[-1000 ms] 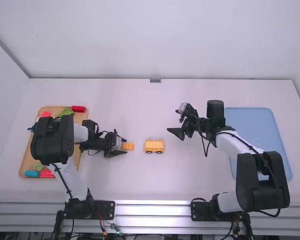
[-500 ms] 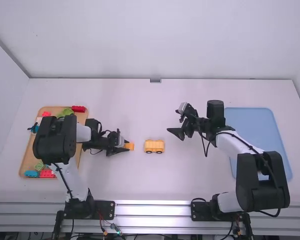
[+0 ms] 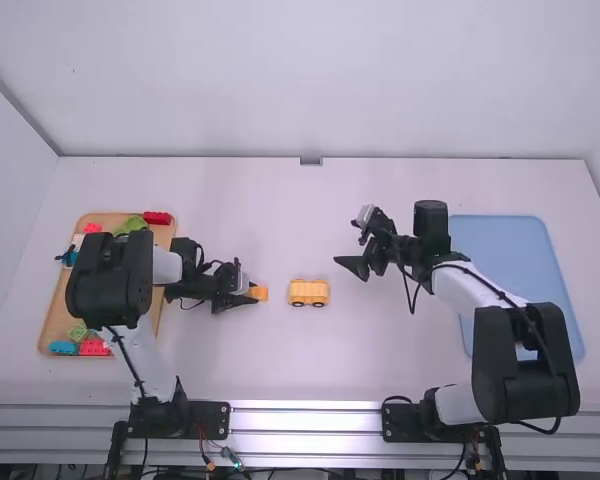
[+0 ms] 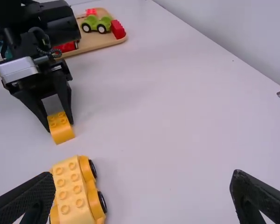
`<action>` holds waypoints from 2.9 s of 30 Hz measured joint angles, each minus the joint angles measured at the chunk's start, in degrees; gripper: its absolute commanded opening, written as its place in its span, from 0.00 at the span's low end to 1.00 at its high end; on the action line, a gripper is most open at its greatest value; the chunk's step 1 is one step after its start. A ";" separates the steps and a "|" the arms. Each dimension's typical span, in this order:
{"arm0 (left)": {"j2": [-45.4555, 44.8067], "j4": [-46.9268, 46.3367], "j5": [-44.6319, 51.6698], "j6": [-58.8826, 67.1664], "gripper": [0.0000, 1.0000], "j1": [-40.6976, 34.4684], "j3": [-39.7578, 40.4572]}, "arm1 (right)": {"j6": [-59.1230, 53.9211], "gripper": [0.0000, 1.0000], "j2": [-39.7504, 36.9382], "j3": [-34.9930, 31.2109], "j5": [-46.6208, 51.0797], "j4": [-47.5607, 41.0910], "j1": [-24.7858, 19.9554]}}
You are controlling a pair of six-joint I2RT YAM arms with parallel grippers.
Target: Assemble lego blocks to make yellow taxi
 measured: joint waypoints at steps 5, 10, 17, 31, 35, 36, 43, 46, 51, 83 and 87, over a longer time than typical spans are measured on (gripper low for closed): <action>0.00 -0.42 0.04 0.00 0.22 0.02 0.00 | 0.07 0.99 0.02 0.02 0.02 -0.02 0.00; 0.00 -4.37 -0.59 0.09 0.22 0.24 1.18 | 0.09 0.99 0.00 0.00 0.02 0.02 0.00; -0.70 -22.27 -0.76 3.63 0.20 0.00 8.81 | 0.15 0.99 0.00 0.00 -0.02 2.29 0.00; -4.83 -16.15 6.56 3.61 0.21 -6.23 11.41 | -19.74 0.99 7.17 0.00 -6.88 -9.70 0.09; -4.83 -11.30 6.73 -2.25 0.17 -10.19 11.41 | -27.32 0.99 15.74 0.00 -11.98 -7.02 1.33; -4.83 -10.14 6.64 -3.96 0.15 -11.23 11.41 | -29.00 0.99 18.21 0.00 -12.94 -5.49 2.16; -4.83 -3.37 1.90 -15.39 0.11 -16.46 11.41 | -29.55 0.99 24.15 0.02 -12.92 1.22 6.21; -4.83 -1.07 0.44 -19.21 0.11 -17.97 11.06 | -26.95 0.99 25.62 0.00 -11.89 5.73 7.41; -4.83 3.23 -0.44 -23.54 0.08 -19.12 9.42 | -22.64 0.99 28.55 0.02 -10.14 10.73 8.74; -4.83 8.22 0.02 -31.41 0.04 -21.59 6.54 | -7.45 1.00 29.75 -9.03 -5.92 34.23 12.20; -4.83 8.48 0.00 -31.82 0.02 -22.45 6.54 | -8.04 0.83 29.75 -7.43 -4.31 28.39 13.31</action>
